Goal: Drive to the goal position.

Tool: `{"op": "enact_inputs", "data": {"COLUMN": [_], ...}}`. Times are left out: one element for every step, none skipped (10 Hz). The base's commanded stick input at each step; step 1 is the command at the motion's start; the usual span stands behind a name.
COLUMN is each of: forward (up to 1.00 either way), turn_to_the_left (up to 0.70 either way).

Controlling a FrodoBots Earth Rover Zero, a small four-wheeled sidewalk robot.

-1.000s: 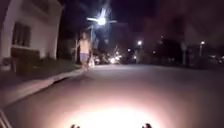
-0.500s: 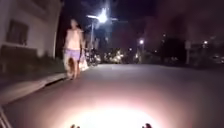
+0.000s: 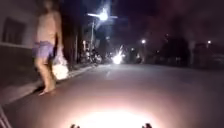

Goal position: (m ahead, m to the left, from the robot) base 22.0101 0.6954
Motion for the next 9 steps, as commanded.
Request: {"op": "enact_inputs", "data": {"forward": [0.85, 0.85, 0.85, 0.85, 0.85, 0.85, 0.85, 0.85, 0.85], "turn_to_the_left": [-0.34, -0.34, -0.34, -0.01, 0.00, 0.00, 0.00, 0.00, 0.00]}}
